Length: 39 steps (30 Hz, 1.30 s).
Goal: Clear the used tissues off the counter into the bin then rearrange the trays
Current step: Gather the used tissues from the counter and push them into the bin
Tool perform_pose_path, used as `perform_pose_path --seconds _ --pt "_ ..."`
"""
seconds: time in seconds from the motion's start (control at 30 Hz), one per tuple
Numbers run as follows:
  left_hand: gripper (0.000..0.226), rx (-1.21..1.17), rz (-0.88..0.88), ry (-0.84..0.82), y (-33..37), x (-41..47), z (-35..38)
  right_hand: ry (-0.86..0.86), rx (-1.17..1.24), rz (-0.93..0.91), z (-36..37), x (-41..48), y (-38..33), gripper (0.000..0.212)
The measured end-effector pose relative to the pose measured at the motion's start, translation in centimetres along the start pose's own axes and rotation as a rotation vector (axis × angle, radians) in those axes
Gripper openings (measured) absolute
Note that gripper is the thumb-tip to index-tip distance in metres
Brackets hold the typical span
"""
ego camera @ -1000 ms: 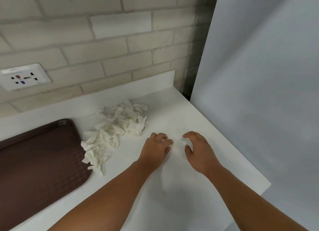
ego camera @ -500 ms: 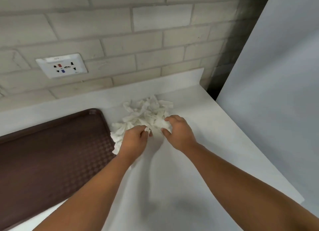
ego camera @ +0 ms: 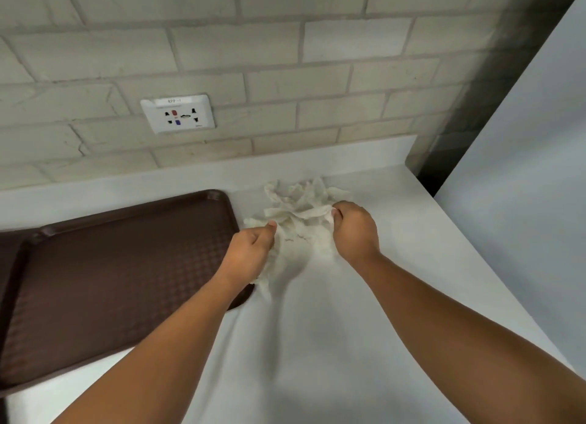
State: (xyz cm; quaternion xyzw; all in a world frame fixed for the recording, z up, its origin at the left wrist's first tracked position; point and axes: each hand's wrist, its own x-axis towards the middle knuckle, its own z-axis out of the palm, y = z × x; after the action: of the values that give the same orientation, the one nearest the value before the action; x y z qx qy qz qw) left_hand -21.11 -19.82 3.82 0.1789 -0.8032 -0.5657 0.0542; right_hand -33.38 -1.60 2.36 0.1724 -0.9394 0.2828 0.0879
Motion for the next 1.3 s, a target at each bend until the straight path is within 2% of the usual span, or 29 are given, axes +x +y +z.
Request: perform_pose_path --seconds 0.17,0.3,0.4,0.6,0.73,0.8,0.9,0.97,1.1,1.23,1.3 --pt "0.051 -0.031 -0.016 -0.010 1.1 -1.2 2.1 0.083 0.312 0.043 -4.8 -1.2 -0.9 0.025" --pt "0.045 0.000 0.036 -0.021 2.5 -2.5 3.8 0.061 0.488 0.140 -8.3 -2.5 -1.0 0.028" --pt "0.037 0.026 0.067 -0.040 4.0 -3.9 5.2 0.053 0.641 0.221 -11.0 -4.2 -0.6 0.043" --pt "0.037 -0.010 0.103 -0.150 7.1 -8.0 9.1 0.070 0.594 0.283 -16.8 -10.4 2.1 0.024" --pt "0.037 -0.002 0.172 -0.235 9.1 -11.8 13.1 0.139 0.452 0.292 -20.6 -15.7 5.6 0.012" --pt "0.037 -0.011 0.193 -0.278 9.7 -13.9 15.5 0.174 0.457 0.320 -22.1 -18.7 7.6 0.005" --pt "0.038 -0.010 0.202 -0.362 10.0 -17.6 19.1 0.213 0.483 0.390 -24.3 -23.9 10.6 0.013" --pt "0.046 0.011 0.201 -0.409 10.1 -20.3 21.4 0.226 0.461 0.437 -26.0 -27.6 12.1 0.015" --pt "0.060 0.126 0.214 -0.441 10.4 -26.1 25.5 0.244 0.488 0.521 -28.9 -35.1 14.4 0.042" --pt "0.057 0.183 0.299 -0.502 9.1 -30.9 29.0 0.236 0.438 0.602 -29.6 -41.6 17.1 0.040" --pt "0.049 0.188 0.336 -0.520 7.6 -32.4 30.6 0.242 0.496 0.646 -29.3 -44.3 18.2 0.036"
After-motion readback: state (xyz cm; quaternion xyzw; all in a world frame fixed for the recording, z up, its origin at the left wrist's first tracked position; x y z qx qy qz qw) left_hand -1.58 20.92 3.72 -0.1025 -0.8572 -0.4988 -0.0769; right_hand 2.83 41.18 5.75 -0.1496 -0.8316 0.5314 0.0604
